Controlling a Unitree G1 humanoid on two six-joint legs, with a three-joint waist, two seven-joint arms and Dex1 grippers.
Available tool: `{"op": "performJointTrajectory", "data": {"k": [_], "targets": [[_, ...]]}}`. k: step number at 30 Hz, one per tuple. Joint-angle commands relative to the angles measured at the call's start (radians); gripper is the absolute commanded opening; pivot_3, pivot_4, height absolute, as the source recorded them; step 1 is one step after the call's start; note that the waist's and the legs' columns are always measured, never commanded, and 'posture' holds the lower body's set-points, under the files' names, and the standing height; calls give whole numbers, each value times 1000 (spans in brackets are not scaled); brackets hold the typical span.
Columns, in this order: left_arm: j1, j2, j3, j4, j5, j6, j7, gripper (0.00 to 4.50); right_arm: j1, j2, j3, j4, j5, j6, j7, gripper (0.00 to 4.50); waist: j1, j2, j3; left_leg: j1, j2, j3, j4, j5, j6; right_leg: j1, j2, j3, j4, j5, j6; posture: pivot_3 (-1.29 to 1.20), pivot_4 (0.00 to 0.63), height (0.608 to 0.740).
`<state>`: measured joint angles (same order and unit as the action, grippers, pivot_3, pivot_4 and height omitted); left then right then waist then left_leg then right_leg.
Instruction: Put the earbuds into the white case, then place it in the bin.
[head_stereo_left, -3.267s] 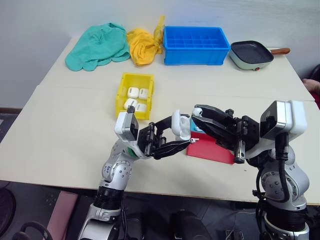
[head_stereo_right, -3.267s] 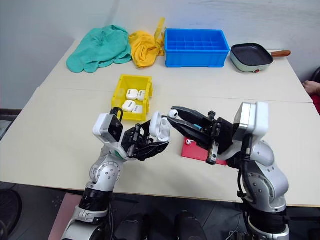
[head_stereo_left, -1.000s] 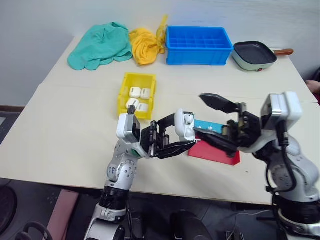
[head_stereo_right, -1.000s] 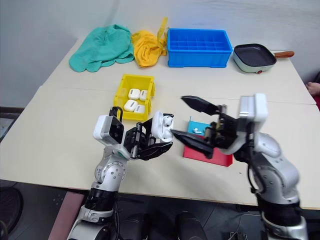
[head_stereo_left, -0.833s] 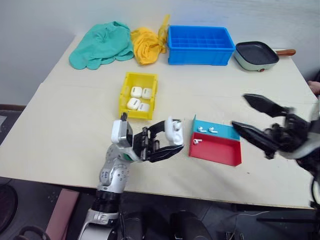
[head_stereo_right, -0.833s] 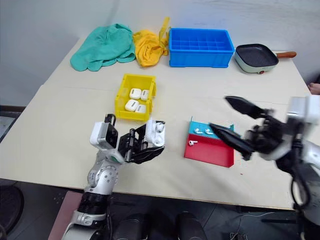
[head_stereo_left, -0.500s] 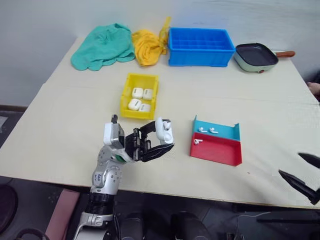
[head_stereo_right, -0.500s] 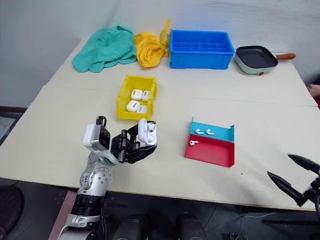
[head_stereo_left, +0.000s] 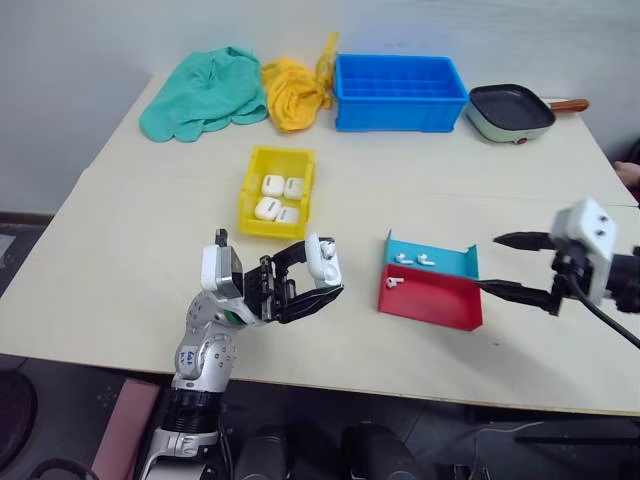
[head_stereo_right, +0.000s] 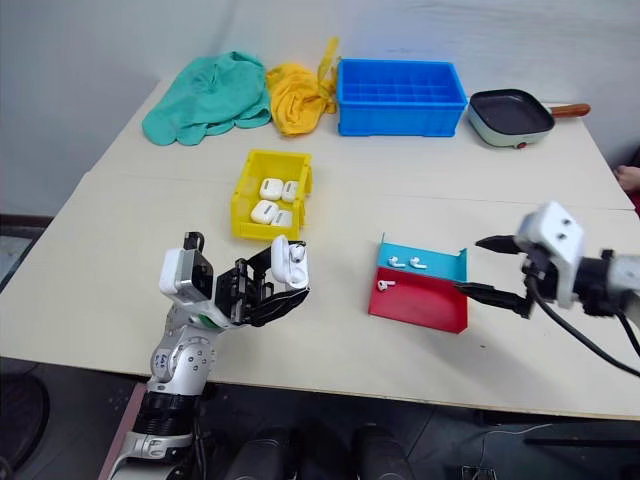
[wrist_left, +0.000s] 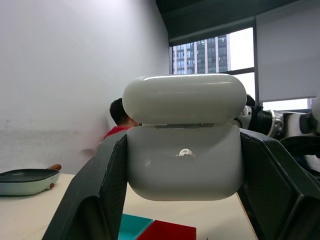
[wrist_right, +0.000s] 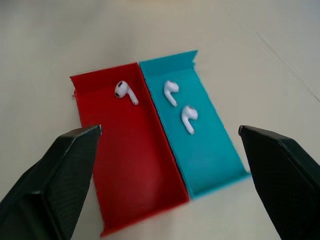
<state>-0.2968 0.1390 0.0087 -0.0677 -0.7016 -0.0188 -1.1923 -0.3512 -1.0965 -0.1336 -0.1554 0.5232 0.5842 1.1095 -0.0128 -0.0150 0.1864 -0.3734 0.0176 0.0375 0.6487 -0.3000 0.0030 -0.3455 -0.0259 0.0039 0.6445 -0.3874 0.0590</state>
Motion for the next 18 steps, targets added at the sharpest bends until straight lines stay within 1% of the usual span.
{"op": "performJointTrajectory", "data": {"k": [1,2,4,5,6,9,11,15,18], "targets": [[2,2,-10,-40,-11,5,4,2819,-156,26,133,47,-61,57,26,4107,5,0,0,-1,0,0,0,0,0,-1,0,0,0,0,0,0,150,740],[1,3,-9,-37,-12,7,2,2819,-226,56,181,86,-96,68,12,3902,7,0,0,-3,0,0,0,0,0,-2,0,0,-1,0,0,0,150,740],[-4,7,-7,-29,-14,9,-4,2819,-348,116,262,169,-164,85,-15,3190,8,0,0,-4,0,0,0,0,1,-4,-1,0,-1,0,0,0,150,740],[-6,8,-7,-27,-14,10,-5,2819,-383,133,285,196,-186,89,-17,2832,6,0,0,-4,0,0,1,0,1,-4,-1,0,0,0,0,0,150,740],[-6,9,-7,-29,-15,11,-6,2819,-425,148,337,229,-240,108,-28,2511,6,0,0,-5,0,0,1,0,0,-6,-1,0,1,0,0,0,150,740],[-1,10,-9,-36,-15,12,-4,2819,-503,189,437,293,-332,126,-25,2511,11,0,0,-12,0,-1,3,0,0,-16,-1,-1,8,0,0,0,150,740],[7,10,-11,-46,-14,11,0,2819,-538,215,476,326,-377,123,-23,2511,10,0,0,-18,0,0,5,0,-1,-22,-1,-1,13,0,0,0,150,740],[23,13,-12,-64,-15,12,8,2819,-577,247,509,357,-419,146,-1,2511,8,0,0,-25,0,0,8,0,-1,-30,-1,-2,18,0,1,0,150,740],[36,14,-15,-79,-12,12,17,2819,-581,240,537,343,-448,173,27,2511,8,0,0,-26,0,-1,9,0,-1,-30,-1,-3,18,0,1,0,150,740]]}}
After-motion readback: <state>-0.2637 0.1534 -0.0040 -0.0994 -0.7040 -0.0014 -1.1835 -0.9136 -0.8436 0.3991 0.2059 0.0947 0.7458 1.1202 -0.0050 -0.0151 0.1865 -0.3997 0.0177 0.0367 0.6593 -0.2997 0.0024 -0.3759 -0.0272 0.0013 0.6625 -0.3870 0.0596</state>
